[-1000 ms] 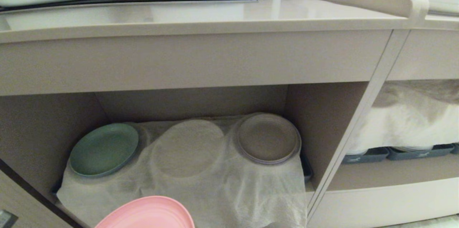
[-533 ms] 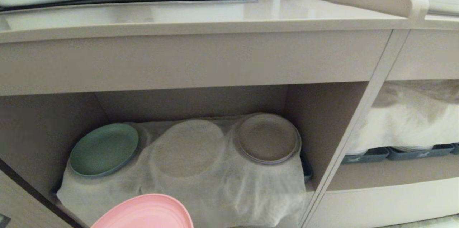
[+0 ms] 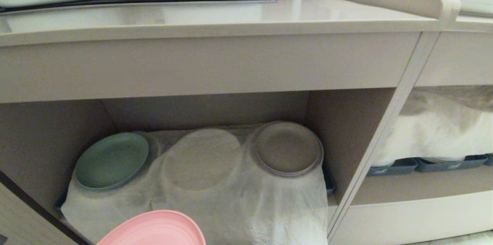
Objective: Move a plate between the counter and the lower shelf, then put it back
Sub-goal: Put the plate
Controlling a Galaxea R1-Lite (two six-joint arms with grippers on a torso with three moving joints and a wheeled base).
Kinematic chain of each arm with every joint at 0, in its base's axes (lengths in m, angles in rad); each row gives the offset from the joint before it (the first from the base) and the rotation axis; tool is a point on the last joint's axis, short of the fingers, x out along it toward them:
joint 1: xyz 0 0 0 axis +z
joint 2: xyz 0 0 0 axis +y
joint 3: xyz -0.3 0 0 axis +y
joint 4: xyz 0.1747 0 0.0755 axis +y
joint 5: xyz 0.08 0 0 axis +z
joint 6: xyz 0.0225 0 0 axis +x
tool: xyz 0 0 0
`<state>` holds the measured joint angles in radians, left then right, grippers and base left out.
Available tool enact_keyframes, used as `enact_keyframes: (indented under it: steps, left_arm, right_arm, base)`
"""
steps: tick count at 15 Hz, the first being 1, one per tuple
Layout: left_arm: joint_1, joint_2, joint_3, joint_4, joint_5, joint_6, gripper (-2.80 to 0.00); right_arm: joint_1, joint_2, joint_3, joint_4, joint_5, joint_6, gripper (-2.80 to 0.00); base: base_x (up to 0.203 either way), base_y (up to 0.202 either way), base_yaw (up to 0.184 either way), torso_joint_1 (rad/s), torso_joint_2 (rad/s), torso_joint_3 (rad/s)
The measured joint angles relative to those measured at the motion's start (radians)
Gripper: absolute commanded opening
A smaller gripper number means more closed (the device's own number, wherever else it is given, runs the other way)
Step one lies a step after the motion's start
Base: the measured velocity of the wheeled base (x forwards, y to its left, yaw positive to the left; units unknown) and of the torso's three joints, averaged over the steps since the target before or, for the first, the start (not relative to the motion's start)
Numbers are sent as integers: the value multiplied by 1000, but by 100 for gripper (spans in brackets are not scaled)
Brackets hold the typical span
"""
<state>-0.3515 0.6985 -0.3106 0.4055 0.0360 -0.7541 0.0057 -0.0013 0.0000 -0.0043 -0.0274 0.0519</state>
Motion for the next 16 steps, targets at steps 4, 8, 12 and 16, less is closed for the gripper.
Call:
enact_keyframes:
  steps: [4, 8, 12, 16]
  left_arm:
    - [-4, -1, 7, 0, -8, 1, -280]
    - [-16, -1, 13, 0, -8, 0, -280]
    - [-30, 0, 12, -2, -8, -1, -280]
    - [-33, 0, 11, -1, -7, -2, -280]
  right_arm:
    - [0, 0, 0, 0, 0, 0, -280]
    - [0, 0, 0, 0, 0, 0, -280]
    - [0, 0, 0, 1, 0, 0, -280]
    - [0, 0, 0, 0, 0, -1, -280]
  base:
    - [0, 0, 0, 0, 0, 0]
    - [0, 0, 0, 20, -84, -58]
    - [0, 0, 0, 103, -309, -278]
    - [0, 0, 0, 177, -531, -292]
